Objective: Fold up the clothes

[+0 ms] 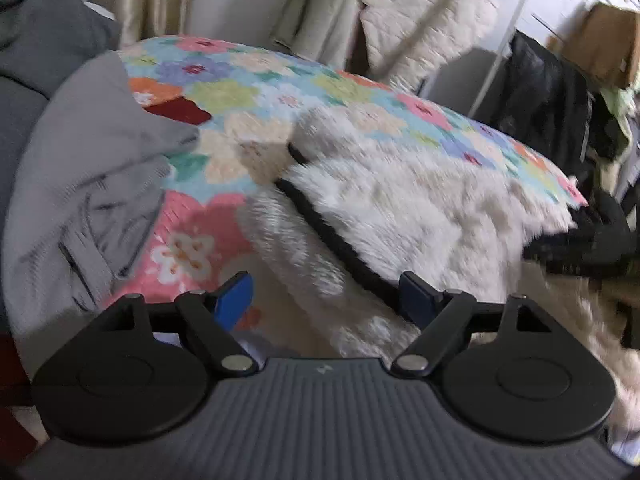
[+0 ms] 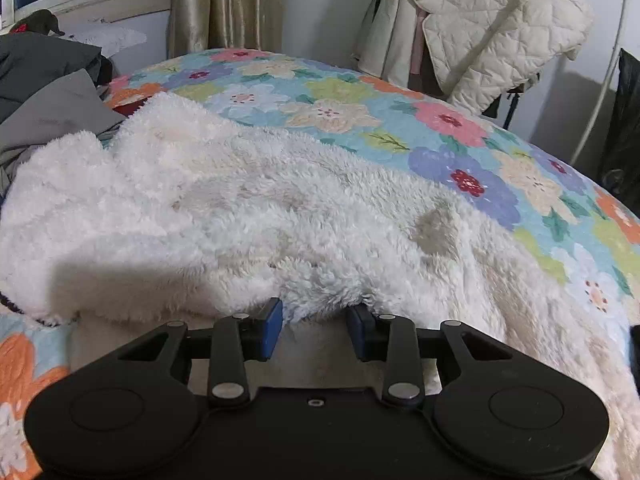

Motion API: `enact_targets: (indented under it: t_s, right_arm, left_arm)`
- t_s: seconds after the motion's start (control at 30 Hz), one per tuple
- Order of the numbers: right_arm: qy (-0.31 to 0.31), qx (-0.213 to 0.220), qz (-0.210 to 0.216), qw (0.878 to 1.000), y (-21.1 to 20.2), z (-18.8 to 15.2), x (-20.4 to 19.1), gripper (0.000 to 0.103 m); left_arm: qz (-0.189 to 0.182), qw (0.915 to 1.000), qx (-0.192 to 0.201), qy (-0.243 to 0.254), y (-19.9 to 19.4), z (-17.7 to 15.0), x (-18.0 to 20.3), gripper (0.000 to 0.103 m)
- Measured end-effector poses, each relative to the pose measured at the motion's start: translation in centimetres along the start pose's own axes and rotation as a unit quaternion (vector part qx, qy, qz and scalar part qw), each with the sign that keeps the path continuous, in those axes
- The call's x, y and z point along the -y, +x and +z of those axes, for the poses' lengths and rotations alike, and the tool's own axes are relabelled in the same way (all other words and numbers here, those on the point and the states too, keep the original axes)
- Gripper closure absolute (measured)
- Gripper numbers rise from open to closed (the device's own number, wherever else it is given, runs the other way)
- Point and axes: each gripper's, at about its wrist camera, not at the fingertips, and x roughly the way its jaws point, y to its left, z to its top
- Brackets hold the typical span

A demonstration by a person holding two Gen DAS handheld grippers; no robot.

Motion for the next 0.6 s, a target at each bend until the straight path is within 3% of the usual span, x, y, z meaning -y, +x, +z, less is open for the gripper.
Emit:
enact_targets:
  t_s: [0.1, 0.2, 0.27, 0.47, 0.53, 0.57, 0.6]
  right_arm:
    - [0.012, 0.02, 0.013, 1.0, -2.8, -0.6, -1.2, 0.056]
    - [0.014, 0.033, 0.072, 0.997, -5.3, -1.9, -3.1, 0.05]
    - [-0.009, 0.022, 0.105, 0.994, -5.7, -2.7, -5.1, 0.046]
    - [-0.123, -0.004, 0.09, 0.988, -3.2, -4.3, -10.0, 0.042]
    - [-0.131, -0.013, 0.082, 0.988, -1.6, -4.4, -10.4, 0.041]
    - [-0.127, -0.016, 0.082, 0.988, -1.0, -4.3, -10.3, 0.041]
    - [-0.12, -0.015, 0.084, 0.989, -0.6, -4.1, -10.1, 0.041]
  left_arm:
    - [-0.022, 0.9997, -0.012, -0.007, 0.5, -1.1, 0.1, 0.014]
    - [-0.034, 0.9981, -0.038, -0.035, 1.6, -2.1, -0.1, 0.003]
    - [-0.038, 0.9965, -0.056, -0.048, 2.7, -2.5, -0.1, 0.002]
    - [-0.006, 0.9959, -0.055, -0.072, 4.8, -2.7, 1.3, 0.0]
    - [-0.019, 0.9959, -0.048, -0.074, 5.3, -2.9, 1.7, 0.0]
    - [-0.029, 0.9959, -0.043, -0.075, 5.5, -3.0, 1.8, 0.003]
    - [-0.041, 0.9954, -0.041, -0.077, 5.8, -3.1, 1.9, 0.024]
